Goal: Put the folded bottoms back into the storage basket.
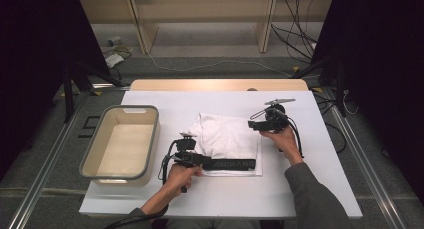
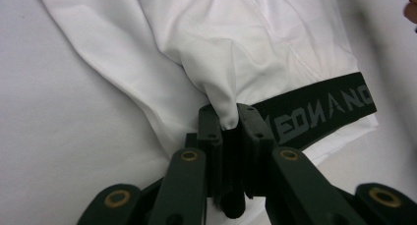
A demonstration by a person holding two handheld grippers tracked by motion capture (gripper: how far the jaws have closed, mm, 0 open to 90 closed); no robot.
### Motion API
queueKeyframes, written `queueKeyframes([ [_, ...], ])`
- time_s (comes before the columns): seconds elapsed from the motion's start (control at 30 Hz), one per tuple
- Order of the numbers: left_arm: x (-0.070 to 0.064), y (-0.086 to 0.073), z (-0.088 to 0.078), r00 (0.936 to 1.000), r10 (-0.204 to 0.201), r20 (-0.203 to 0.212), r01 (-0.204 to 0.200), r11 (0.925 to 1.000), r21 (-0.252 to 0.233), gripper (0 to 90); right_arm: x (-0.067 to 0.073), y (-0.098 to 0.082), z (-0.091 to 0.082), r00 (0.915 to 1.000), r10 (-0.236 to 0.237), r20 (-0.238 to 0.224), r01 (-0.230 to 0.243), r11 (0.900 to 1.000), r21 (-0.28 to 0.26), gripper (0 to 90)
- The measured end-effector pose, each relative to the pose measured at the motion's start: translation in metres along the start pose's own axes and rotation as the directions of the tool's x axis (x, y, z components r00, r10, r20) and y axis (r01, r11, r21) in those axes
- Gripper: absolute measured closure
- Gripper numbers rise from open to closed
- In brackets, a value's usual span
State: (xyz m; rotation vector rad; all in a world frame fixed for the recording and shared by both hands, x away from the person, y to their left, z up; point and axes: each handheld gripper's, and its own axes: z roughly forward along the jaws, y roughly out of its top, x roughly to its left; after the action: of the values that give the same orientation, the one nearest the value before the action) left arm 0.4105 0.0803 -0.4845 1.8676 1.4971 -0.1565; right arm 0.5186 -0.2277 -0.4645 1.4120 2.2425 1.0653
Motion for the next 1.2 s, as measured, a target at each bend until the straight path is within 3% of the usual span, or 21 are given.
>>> queueKeyframes([
  [0.3, 0.001, 0.0, -0.001, 0.9997, -0.013, 0.022, 0.013, 0.9999, 0.003, 81.4, -0.008, 0.01, 0.029, 0.9986, 0.047, 0.025, -0.049, 0.995, 0.083, 20.5],
  [0.43, 0.002, 0.0, 0.0, 0.9993, -0.02, 0.032, 0.02, 0.9998, 0.006, 81.0, -0.007, 0.011, 0.035, 0.9967, 0.027, 0.076, -0.036, 0.993, 0.115, 31.6],
  [0.57, 0.002, -0.001, 0.0, 0.9987, -0.021, 0.047, 0.021, 0.9997, 0.012, 80.2, -0.005, 0.009, 0.031, 0.9984, 0.039, 0.04, -0.044, 0.992, 0.118, 61.2],
  [0.6, 0.001, -0.001, 0.0, 0.9988, -0.017, 0.045, 0.017, 0.9998, 0.012, 79.5, -0.004, 0.009, 0.03, 0.998, 0.043, 0.046, -0.048, 0.991, 0.128, 67.0],
  [0.63, 0.001, -0.001, 0.0, 0.9988, -0.017, 0.045, 0.017, 0.9998, 0.012, 78.8, -0.004, 0.009, 0.03, 0.998, 0.043, 0.046, -0.048, 0.991, 0.128, 67.0],
  [0.67, 0.001, -0.001, 0.0, 0.9989, -0.016, 0.043, 0.015, 0.9998, 0.01, 77.5, -0.004, 0.009, 0.029, 0.9971, 0.076, 0.003, -0.075, 0.986, 0.149, 79.8],
  [0.7, 0.0, -0.001, -0.001, 0.9991, 0.004, 0.041, -0.005, 0.9998, 0.017, 73.7, -0.004, 0.009, 0.029, 0.9967, 0.082, 0.002, -0.081, 0.985, 0.15, 82.4],
  [0.73, 0.0, -0.001, -0.001, 0.9991, 0.004, 0.041, -0.005, 0.9998, 0.017, 65.4, -0.004, 0.009, 0.029, 0.9967, 0.082, 0.002, -0.081, 0.985, 0.15, 82.4],
  [0.77, -0.001, -0.001, -0.002, 0.9992, 0.011, 0.038, -0.012, 0.9997, 0.022, 65.4, -0.002, 0.009, 0.029, 0.997, 0.078, 0.001, -0.077, 0.986, 0.15, 84.3],
  [0.87, -0.009, 0.0, -0.008, 0.9949, 0.094, -0.037, -0.093, 0.9951, 0.033, 46.8, -0.001, 0.005, 0.026, 0.998, 0.063, -0.009, -0.061, 0.988, 0.139, 87.5],
  [0.97, -0.008, 0.0, -0.008, 0.9936, 0.089, -0.069, -0.088, 0.9957, 0.029, 37.9, -0.001, 0.004, 0.023, 0.9979, 0.061, -0.022, -0.057, 0.988, 0.143, 88.0],
  [1.07, -0.006, 0.002, -0.006, 0.9947, 0.074, -0.071, -0.072, 0.9969, 0.031, 36.8, 0.0, 0.005, 0.023, 0.998, 0.058, -0.026, -0.054, 0.988, 0.145, 88.2],
  [1.1, -0.007, 0.003, -0.002, 0.9987, 0.033, -0.039, -0.033, 0.9991, 0.026, 37.0, 0.0, 0.005, 0.023, 0.9979, 0.059, -0.027, -0.054, 0.988, 0.147, 88.3],
  [1.17, -0.01, 0.003, 0.003, 0.9994, 0.027, -0.021, -0.026, 0.9993, 0.025, 46.3, 0.001, 0.006, 0.02, 0.9978, 0.059, -0.03, -0.054, 0.988, 0.142, 88.3],
  [1.2, -0.014, 0.003, 0.004, 0.9958, 0.064, -0.065, -0.063, 0.9977, 0.024, 51.0, 0.001, 0.006, 0.018, 0.9975, 0.063, -0.03, -0.059, 0.989, 0.137, 88.3],
])
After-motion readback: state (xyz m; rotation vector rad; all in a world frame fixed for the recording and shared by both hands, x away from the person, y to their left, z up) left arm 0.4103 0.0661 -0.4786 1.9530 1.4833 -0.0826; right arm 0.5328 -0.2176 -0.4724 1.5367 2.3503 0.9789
